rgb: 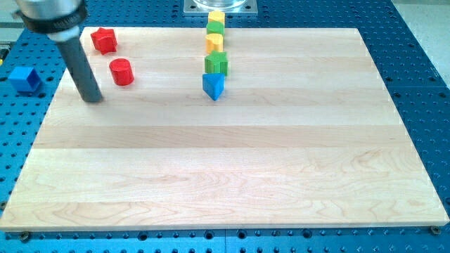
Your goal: Place the red circle at the bottom of the triangle
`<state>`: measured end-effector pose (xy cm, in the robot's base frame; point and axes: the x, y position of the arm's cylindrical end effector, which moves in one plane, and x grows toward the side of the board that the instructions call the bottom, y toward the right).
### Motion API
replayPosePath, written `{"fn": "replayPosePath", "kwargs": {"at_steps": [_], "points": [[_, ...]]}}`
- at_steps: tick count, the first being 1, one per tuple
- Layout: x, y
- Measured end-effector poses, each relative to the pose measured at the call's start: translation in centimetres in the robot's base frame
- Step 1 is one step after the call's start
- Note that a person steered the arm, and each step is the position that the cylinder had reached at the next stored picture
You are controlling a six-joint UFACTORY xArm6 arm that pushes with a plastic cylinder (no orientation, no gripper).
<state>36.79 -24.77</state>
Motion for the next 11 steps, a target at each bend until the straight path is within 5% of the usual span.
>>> {"fn": "replayPosePath", "kwargs": {"at_steps": [1,2,3,4,5,6,8,10,11], "points": [[-5.8,3.1],[1.3,13.1],[4.6,15.3],[8.4,9.3],[11.8,12.8],[9.8,17.0],[9.2,14.0],[8.5,21.2],[11.7,13.6]]}}
